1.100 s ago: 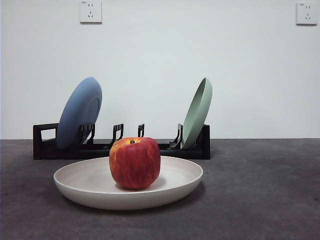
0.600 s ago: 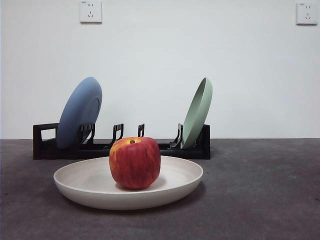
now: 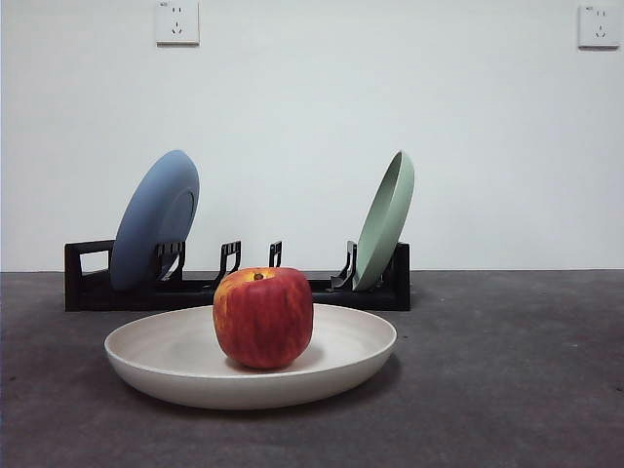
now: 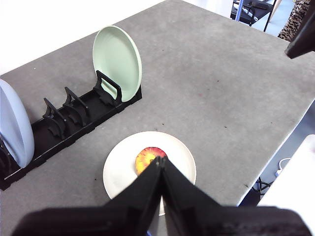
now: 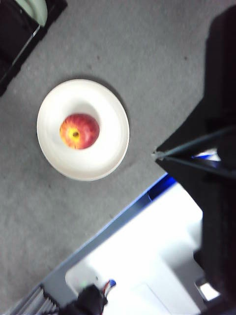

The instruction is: Take the yellow plate from the plate rack,put the plate on the table,take the apple from the table,put the apple in the plate

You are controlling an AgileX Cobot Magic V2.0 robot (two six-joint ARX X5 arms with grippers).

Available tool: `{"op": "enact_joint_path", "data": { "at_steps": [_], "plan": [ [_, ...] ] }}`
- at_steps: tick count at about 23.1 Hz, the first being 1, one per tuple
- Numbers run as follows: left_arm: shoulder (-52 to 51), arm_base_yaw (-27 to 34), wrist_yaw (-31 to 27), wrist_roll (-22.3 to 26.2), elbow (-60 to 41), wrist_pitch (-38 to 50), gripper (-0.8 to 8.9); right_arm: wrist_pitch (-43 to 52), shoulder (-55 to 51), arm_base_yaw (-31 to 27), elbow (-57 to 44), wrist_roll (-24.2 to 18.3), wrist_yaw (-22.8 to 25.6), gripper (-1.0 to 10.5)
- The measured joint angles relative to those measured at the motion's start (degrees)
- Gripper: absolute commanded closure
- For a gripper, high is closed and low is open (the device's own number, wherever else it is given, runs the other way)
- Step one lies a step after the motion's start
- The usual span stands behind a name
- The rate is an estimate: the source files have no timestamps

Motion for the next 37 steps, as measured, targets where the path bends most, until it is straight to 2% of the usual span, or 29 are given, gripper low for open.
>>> {"op": "enact_joint_path", "data": {
  "at_steps": [7,12,16,18,20,22,25,27,29,31,34,37],
  "plan": [
    [0.39,0.0,0.02,0.0,0.0,0.0,8.17,0.0,0.0,0.0,0.0,0.0,4.31,9.5],
    [1.49,0.0,-0.11,1.53,0.0,0.52,8.17,0.0,0.0,0.0,0.0,0.0,5.35,9.5],
    [1.92,0.0,-4.76,5.92,-0.02,6.29,8.17,0.0,0.0,0.0,0.0,0.0,5.35,9.5],
    [1.92,0.94,-6.69,10.01,-0.04,11.91,8.17,0.0,0.02,0.0,0.0,0.0,5.35,9.5],
    [1.88,4.09,-6.08,15.56,-0.04,18.25,8.17,0.0,0.02,0.0,0.0,0.0,5.35,9.5],
    [1.86,8.57,-2.03,20.79,-0.07,24.0,8.17,0.0,0.02,0.0,0.0,0.0,5.35,9.5],
    [1.77,19.17,10.14,27.67,-0.07,31.85,8.17,0.0,0.02,0.0,0.0,0.0,5.35,9.5],
    [1.77,28.55,20.96,30.12,-0.07,35.1,8.17,0.0,0.02,0.0,0.0,0.0,5.35,9.5],
    [1.73,36.65,29.35,31.21,-0.22,36.28,8.17,0.0,0.02,0.0,0.0,0.0,5.35,9.5],
    [1.22,43.89,35.23,31.71,-1.11,36.79,8.17,0.0,0.02,0.0,0.0,0.0,5.35,9.5],
    [-0.94,52.92,38.49,32.04,-4.79,36.92,8.17,0.0,0.02,0.0,0.0,0.0,5.35,9.5],
    [-4.07,58.16,38.6,31.93,-10.45,38.73,8.17,0.0,0.02,0.0,0.0,0.0,5.35,9.5]
  ]
}}
